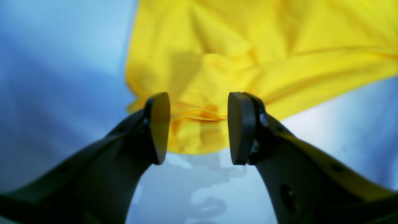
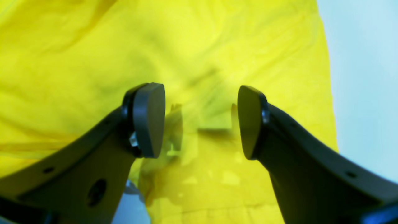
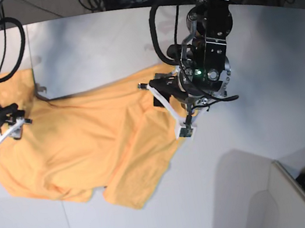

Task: Layout the t-shirt on the table in an organized manner, then fold the t-shirt properly
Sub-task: 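Regrasp the shirt body with the left gripper near the middle, then pull the grasped fabric away from the right gripper to spread it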

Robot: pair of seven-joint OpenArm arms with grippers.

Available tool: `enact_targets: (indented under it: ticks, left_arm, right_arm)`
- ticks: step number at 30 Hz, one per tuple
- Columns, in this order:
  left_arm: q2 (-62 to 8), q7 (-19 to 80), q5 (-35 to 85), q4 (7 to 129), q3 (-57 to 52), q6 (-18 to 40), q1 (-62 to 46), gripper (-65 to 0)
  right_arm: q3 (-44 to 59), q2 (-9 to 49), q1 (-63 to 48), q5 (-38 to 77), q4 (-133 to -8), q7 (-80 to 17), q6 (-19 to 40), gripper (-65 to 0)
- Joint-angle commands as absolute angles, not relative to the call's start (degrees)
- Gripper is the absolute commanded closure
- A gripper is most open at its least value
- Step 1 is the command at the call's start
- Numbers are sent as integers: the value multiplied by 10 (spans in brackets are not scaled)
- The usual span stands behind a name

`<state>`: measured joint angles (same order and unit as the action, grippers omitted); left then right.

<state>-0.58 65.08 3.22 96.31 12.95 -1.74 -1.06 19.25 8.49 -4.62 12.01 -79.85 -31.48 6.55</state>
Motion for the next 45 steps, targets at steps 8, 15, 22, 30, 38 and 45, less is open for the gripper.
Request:
enact_targets:
  ticks: [8, 15, 22, 30, 38, 45]
  left_arm:
    - [17, 618, 30, 853, 136, -22, 45, -283]
    - [41, 605, 32, 821, 136, -22, 63, -283]
    - [58, 605, 30, 817, 137, -22, 63, -283]
    - [59, 605, 29, 785, 137, -22, 70, -283]
    - [57, 605, 29, 756, 137, -69, 77, -283]
    - [40, 605, 30, 756, 138, -91, 84, -281]
  right_arm:
    - [194, 84, -40, 122, -806, -304, 67, -348]
    - [194, 83, -40, 122, -804, -304, 67, -348]
    - [194, 84, -36, 122, -766, -301, 68, -348]
    - [194, 84, -35, 122, -763, -301, 69, -348]
    - [196, 84, -36, 122, -762, -301, 69, -348]
    - [197, 84, -37, 122, -762, -301, 69, -348]
